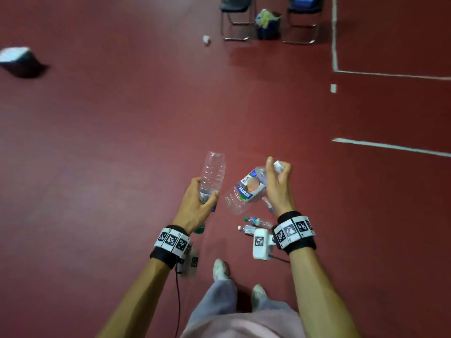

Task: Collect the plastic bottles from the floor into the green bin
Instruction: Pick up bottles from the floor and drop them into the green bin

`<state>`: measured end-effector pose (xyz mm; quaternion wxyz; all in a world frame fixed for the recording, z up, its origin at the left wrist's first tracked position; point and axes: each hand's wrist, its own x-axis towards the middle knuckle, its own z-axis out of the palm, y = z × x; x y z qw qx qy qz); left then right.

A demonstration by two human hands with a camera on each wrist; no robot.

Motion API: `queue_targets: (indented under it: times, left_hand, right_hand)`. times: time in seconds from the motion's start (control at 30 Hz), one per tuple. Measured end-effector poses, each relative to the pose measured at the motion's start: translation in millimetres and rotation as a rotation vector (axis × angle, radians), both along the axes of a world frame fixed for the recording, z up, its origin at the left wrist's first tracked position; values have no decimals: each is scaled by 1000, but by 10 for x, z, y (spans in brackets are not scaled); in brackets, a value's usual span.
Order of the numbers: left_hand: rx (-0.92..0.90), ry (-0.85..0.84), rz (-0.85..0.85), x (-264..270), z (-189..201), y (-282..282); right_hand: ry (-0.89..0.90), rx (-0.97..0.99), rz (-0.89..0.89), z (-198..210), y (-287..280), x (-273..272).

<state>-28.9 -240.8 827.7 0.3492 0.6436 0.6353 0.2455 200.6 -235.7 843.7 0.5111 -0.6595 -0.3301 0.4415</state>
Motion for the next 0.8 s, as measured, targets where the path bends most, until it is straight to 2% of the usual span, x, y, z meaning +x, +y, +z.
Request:
queue_targets:
  times: [0.2,0.4,0.53,0.67,0.8]
  left_hand:
    - [31,16,415,-1394,85,-881]
    - [49,18,831,-2730,112,-2236]
    - [69,2,1051,-3472,103,-3347]
    - [30,55,1221,-4191,95,-4608]
    - [9,80,1383,-4711,112,-5850]
  right_hand:
    - [-50,4,532,35,24,-1493]
    - [-39,48,915,85,-480,-3276]
    - [23,101,1172,184,-1255,-4511]
    - [115,151,1394,269,-2322,-5744]
    - [157,139,1589,351,-3457,-6739]
